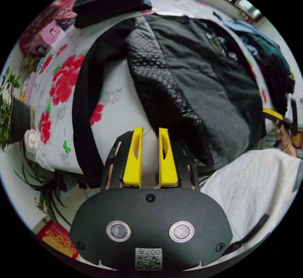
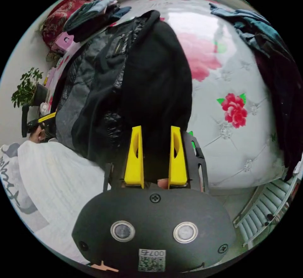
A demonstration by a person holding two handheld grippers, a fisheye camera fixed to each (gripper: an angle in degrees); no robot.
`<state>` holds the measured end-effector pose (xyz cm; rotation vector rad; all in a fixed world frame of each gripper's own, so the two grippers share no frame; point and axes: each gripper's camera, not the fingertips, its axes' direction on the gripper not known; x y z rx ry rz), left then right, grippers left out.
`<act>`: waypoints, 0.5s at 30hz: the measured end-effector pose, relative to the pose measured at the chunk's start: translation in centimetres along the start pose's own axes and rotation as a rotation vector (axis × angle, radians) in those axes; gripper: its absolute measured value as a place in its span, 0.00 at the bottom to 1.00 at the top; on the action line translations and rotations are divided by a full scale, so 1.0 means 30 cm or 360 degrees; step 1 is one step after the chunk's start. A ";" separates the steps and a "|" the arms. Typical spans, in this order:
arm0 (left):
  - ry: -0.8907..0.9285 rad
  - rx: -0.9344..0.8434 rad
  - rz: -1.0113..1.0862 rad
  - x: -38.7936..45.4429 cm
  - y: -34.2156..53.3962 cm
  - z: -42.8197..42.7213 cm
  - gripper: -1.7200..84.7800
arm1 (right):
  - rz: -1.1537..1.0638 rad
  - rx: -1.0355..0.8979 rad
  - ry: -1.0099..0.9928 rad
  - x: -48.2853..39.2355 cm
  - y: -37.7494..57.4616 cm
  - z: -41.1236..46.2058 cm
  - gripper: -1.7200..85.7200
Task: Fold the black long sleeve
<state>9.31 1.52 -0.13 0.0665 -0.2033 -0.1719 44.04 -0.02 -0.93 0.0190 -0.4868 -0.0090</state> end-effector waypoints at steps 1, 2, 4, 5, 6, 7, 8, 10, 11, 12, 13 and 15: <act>-0.0016 -0.0018 0.0024 0.009 -0.014 0.005 0.09 | -0.0006 -0.0064 -0.0061 0.025 -0.028 -0.014 0.06; -0.0015 -0.0027 0.0046 0.016 -0.037 0.005 0.09 | -0.0007 -0.0072 -0.0049 0.040 -0.037 -0.031 0.05; 0.0008 -0.0037 0.0049 0.017 -0.062 0.008 0.09 | 0.0000 0.0102 0.0230 0.125 -0.041 -0.201 0.04; 0.0024 -0.0032 0.0055 0.017 -0.075 0.010 0.09 | 0.0060 0.0210 0.0340 0.162 -0.031 -0.272 0.04; 0.0027 -0.0024 0.0065 0.021 -0.085 0.011 0.09 | 0.0295 0.0465 0.0483 0.265 0.010 -0.439 0.03; 0.0026 -0.0021 0.0068 0.024 -0.090 0.012 0.09 | 0.0624 0.0772 0.0479 0.387 0.091 -0.613 0.03; 0.0021 -0.0017 0.0070 0.031 -0.100 0.013 0.09 | 0.0786 0.0935 0.0457 0.439 0.147 -0.690 0.03; 0.0021 -0.0011 0.0060 0.038 -0.113 0.015 0.09 | 0.1058 0.1383 0.0420 0.544 0.339 -0.886 0.04; 0.0028 -0.0003 0.0048 0.038 -0.119 0.016 0.09 | 0.1048 0.1424 0.0412 0.550 0.363 -0.906 0.05; 0.0046 0.0010 0.0029 0.035 -0.122 0.017 0.09 | 0.0979 0.1437 0.0373 0.551 0.388 -0.916 0.06; 0.0057 0.0016 0.0015 0.031 -0.122 0.018 0.09 | 0.0848 0.1371 0.0271 0.541 0.386 -0.884 0.06; 0.0109 0.0022 -0.0064 0.010 -0.119 0.014 0.09 | 0.0623 0.1165 0.0037 0.506 0.359 -0.757 0.07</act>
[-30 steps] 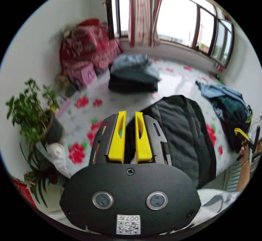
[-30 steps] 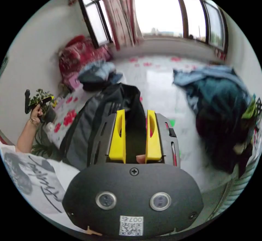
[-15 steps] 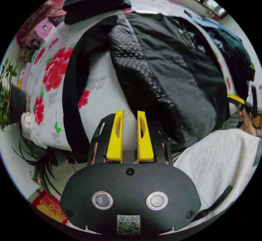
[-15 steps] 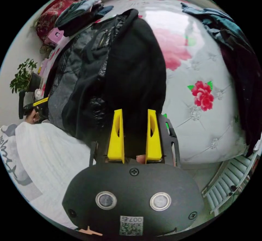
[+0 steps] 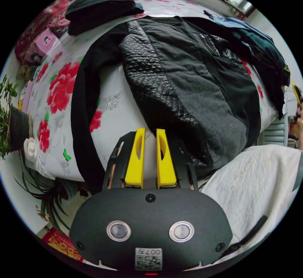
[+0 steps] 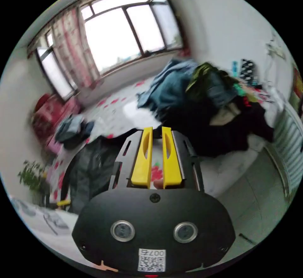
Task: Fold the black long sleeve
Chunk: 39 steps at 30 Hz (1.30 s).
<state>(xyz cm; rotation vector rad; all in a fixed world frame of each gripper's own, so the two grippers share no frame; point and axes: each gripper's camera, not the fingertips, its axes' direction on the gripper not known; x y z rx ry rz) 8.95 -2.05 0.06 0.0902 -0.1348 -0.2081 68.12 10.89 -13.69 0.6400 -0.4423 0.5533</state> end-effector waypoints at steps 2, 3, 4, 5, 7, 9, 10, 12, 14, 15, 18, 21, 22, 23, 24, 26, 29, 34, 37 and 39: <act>0.0035 0.0008 -0.0063 -0.018 0.014 -0.015 0.08 | -0.0066 -0.0326 -0.0189 -0.036 0.124 0.163 0.08; 0.0084 0.0040 -0.0084 -0.030 0.032 -0.033 0.09 | -0.0089 -0.0546 -0.0258 -0.063 0.220 0.274 0.09; 0.0118 0.0058 -0.0088 -0.035 0.042 -0.042 0.09 | -0.0123 -0.0685 -0.0275 -0.094 0.304 0.352 0.09; 0.0191 0.0083 -0.0095 -0.046 0.062 -0.059 0.09 | -0.0148 -0.0719 -0.0277 -0.111 0.339 0.378 0.10; 0.0285 0.0093 -0.0080 -0.054 0.084 -0.073 0.11 | -0.0263 -0.0790 -0.0292 -0.178 0.421 0.443 0.11; 0.0352 0.0054 -0.0015 -0.036 0.094 -0.053 0.12 | -0.0357 -0.0852 -0.0300 -0.219 0.445 0.488 0.12; 0.0353 0.0032 0.0001 -0.026 0.091 -0.040 0.12 | -0.0418 -0.0899 -0.0276 -0.242 0.456 0.524 0.12; 0.0305 -0.0062 0.0071 0.029 0.060 0.019 0.11 | -0.0469 -0.0984 -0.0238 -0.264 0.467 0.587 0.12; 0.0184 -0.0122 0.0109 0.072 0.022 0.048 0.09 | -0.0476 -0.1005 -0.0165 -0.285 0.467 0.617 0.11; 0.0110 -0.0160 0.0192 0.096 -0.002 0.050 0.08 | -0.0551 -0.1037 -0.0257 -0.311 0.467 0.620 0.10; 0.0153 -0.0169 0.0204 0.072 -0.043 0.037 0.05 | -0.0592 -0.1095 -0.0535 -0.351 0.433 0.590 0.06; 0.0311 0.0016 -0.0005 -0.043 -0.054 -0.046 0.04 | -0.0469 -0.0812 -0.0765 -0.336 0.310 0.449 0.04; 0.0348 0.0061 -0.0061 -0.071 -0.053 -0.063 0.04 | -0.0397 -0.0662 -0.0818 -0.318 0.259 0.390 0.04; 0.0410 0.0146 -0.0174 -0.123 -0.049 -0.091 0.04 | -0.0372 -0.0596 -0.0828 -0.309 0.238 0.365 0.04; 0.0456 0.0218 -0.0266 -0.168 -0.043 -0.106 0.04 | -0.0340 -0.0485 -0.0826 -0.291 0.205 0.328 0.05; 0.0498 0.0261 -0.0359 -0.213 -0.033 -0.109 0.06 | -0.0338 -0.0425 -0.0754 -0.267 0.183 0.314 0.06; 0.0500 0.0241 -0.0358 -0.234 0.008 -0.097 0.08 | -0.0344 -0.0582 -0.0638 -0.218 0.217 0.356 0.09; 0.0454 0.0206 -0.0274 -0.206 0.159 -0.066 0.12 | -0.0349 -0.0821 -0.0392 -0.083 0.413 0.384 0.13; 0.0439 0.0164 -0.0204 -0.180 0.239 -0.046 0.13 | -0.0327 -0.0853 -0.0359 -0.021 0.467 0.377 0.13; 0.0395 0.0159 -0.0081 -0.147 0.261 -0.032 0.12 | -0.0331 -0.0805 -0.0359 -0.006 0.461 0.372 0.13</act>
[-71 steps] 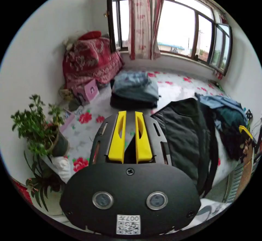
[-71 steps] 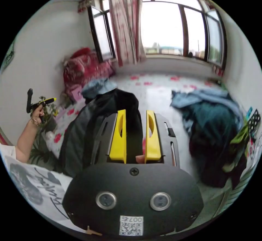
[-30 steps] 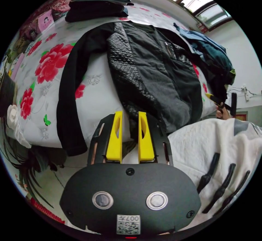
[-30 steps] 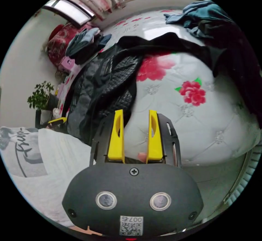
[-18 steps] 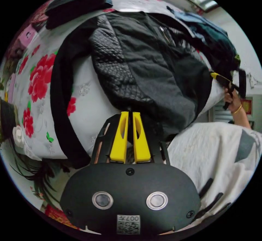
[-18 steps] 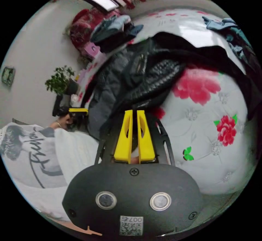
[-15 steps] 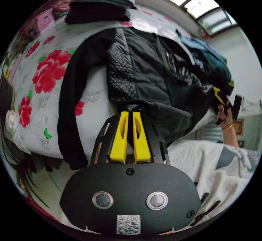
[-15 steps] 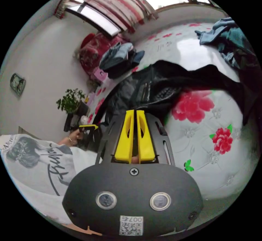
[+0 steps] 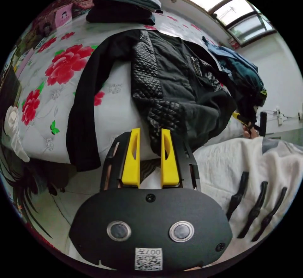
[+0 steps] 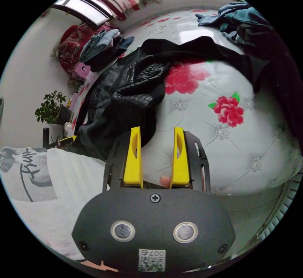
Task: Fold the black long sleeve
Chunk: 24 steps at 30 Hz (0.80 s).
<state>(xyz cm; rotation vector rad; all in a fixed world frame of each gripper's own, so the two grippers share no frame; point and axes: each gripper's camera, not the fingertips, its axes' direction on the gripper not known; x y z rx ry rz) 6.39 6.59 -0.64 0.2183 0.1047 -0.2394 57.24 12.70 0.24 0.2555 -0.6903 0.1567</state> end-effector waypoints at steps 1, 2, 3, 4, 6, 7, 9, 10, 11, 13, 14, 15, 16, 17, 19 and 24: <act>-0.0012 -0.0018 0.0028 0.007 -0.003 0.010 0.12 | -0.0010 0.0033 -0.0021 0.001 -0.017 -0.004 0.13; -0.0026 -0.0066 0.0083 0.022 -0.019 0.034 0.11 | -0.0017 0.0044 -0.0039 -0.002 -0.030 -0.002 0.13; -0.0022 -0.0125 0.0140 0.038 -0.051 0.064 0.09 | -0.0031 0.0030 -0.0100 -0.015 -0.066 0.013 0.12; -0.0009 -0.0151 0.0177 0.048 -0.073 0.078 0.08 | -0.0070 -0.0068 -0.0217 -0.042 -0.119 0.054 0.11; 0.0005 -0.0197 0.0329 0.091 -0.191 0.108 0.04 | -0.0131 -0.0275 -0.0391 -0.102 -0.227 0.117 0.09; 0.0005 -0.0187 0.0336 0.094 -0.225 0.105 0.03 | -0.0163 -0.0252 -0.0455 -0.152 -0.301 0.111 0.08; 0.0116 -0.0035 0.0125 0.027 -0.357 0.039 0.02 | -0.0189 -0.0041 -0.0505 -0.214 -0.390 0.035 0.08; 0.0163 0.0019 0.0025 -0.009 -0.381 0.015 0.02 | -0.0171 0.0112 -0.0516 -0.238 -0.432 -0.025 0.09; 0.0235 0.0116 -0.0199 -0.090 -0.412 -0.028 0.02 | -0.0146 0.0197 -0.0501 -0.244 -0.446 -0.055 0.10; 0.0249 0.0170 -0.0491 -0.202 -0.422 -0.062 0.02 | -0.0141 0.0397 -0.0414 -0.253 -0.466 -0.129 0.11; 0.0219 0.0170 -0.0572 -0.250 -0.413 -0.071 0.01 | -0.0148 0.0384 -0.0373 -0.251 -0.466 -0.130 0.12; 0.0170 0.0169 -0.0605 -0.283 -0.391 -0.079 0.01 | -0.0169 0.0308 -0.0280 -0.244 -0.458 -0.115 0.12; 0.0146 0.0166 -0.0608 -0.295 -0.376 -0.083 0.02 | -0.0192 0.0226 -0.0191 -0.233 -0.433 -0.089 0.13; 0.0106 0.0135 -0.0609 -0.313 -0.337 -0.090 0.02 | -0.0197 0.0193 -0.0146 -0.225 -0.414 -0.075 0.13; 0.0085 0.0067 -0.0591 -0.331 -0.262 -0.098 0.02 | -0.0187 0.0072 -0.0025 -0.188 -0.321 -0.017 0.13; 0.0099 0.0057 -0.0367 -0.289 -0.040 -0.092 0.10 | -0.0120 -0.0029 0.0034 -0.151 -0.247 0.072 0.13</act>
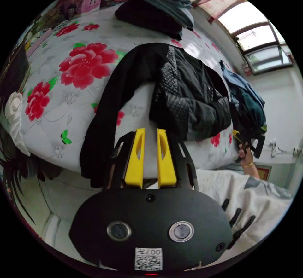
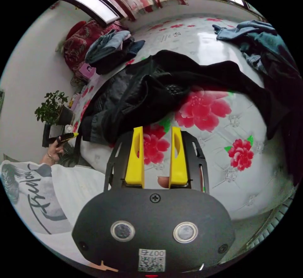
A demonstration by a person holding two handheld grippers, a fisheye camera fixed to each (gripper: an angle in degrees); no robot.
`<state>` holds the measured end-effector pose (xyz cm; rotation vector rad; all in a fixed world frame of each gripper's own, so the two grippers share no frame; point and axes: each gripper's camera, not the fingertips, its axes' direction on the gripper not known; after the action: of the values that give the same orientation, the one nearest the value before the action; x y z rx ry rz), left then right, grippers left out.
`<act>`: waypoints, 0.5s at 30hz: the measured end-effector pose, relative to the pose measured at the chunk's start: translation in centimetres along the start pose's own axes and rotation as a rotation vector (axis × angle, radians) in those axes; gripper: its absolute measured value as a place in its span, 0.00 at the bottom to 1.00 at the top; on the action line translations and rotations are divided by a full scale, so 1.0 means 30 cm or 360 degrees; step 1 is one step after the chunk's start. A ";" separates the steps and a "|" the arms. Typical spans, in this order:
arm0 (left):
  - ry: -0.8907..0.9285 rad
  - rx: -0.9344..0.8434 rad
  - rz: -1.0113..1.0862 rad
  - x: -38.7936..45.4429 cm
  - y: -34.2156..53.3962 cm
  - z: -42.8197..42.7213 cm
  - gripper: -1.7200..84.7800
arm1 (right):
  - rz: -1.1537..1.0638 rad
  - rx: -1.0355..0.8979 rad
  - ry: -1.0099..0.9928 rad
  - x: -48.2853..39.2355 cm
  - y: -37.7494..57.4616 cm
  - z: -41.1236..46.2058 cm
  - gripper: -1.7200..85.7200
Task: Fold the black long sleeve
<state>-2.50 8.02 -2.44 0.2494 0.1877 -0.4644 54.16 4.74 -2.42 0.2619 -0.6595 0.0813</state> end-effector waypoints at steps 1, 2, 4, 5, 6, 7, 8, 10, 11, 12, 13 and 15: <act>0.0010 -0.0010 0.0027 0.008 0.009 0.008 0.11 | -0.0012 0.0003 0.0018 -0.009 -0.024 0.007 0.13; 0.0035 -0.0028 0.0077 0.027 0.014 0.023 0.12 | -0.0023 0.0009 0.0027 -0.017 -0.040 0.008 0.13; 0.0054 -0.0036 0.0128 0.065 -0.003 0.044 0.13 | -0.0111 0.0009 0.0074 -0.065 -0.126 0.018 0.13; 0.0061 -0.0035 0.0157 0.094 -0.027 0.058 0.13 | -0.0138 0.0005 0.0089 -0.081 -0.150 0.024 0.13; 0.0044 -0.0041 0.0182 0.124 -0.056 0.078 0.13 | -0.0177 -0.0011 0.0103 -0.106 -0.196 0.042 0.12; 0.0021 -0.0054 0.0191 0.137 -0.072 0.093 0.13 | -0.0194 -0.0046 0.0086 -0.126 -0.241 0.069 0.12; -0.0063 -0.0099 0.0198 0.159 -0.101 0.129 0.13 | -0.0199 -0.0066 0.0071 -0.135 -0.261 0.084 0.11; -0.0178 -0.0171 0.0208 0.181 -0.134 0.173 0.11 | -0.0219 -0.0130 0.0001 -0.176 -0.314 0.148 0.09; -0.0197 -0.0190 0.0238 0.192 -0.143 0.182 0.09 | -0.0228 -0.0148 -0.0012 -0.187 -0.319 0.162 0.08; -0.0208 -0.0193 0.0269 0.200 -0.142 0.174 0.07 | -0.0254 -0.0186 -0.0033 -0.211 -0.320 0.183 0.07; -0.0211 -0.0194 0.0282 0.202 -0.139 0.165 0.07 | -0.0266 -0.0189 -0.0020 -0.230 -0.307 0.187 0.05; -0.0186 -0.0174 0.0347 0.198 -0.099 0.104 0.05 | -0.0300 -0.0127 -0.0032 -0.255 -0.267 0.147 0.03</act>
<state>1.71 2.10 -1.43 0.1331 0.0699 -0.2501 46.77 -4.10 -5.50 0.2471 -0.6536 -0.1280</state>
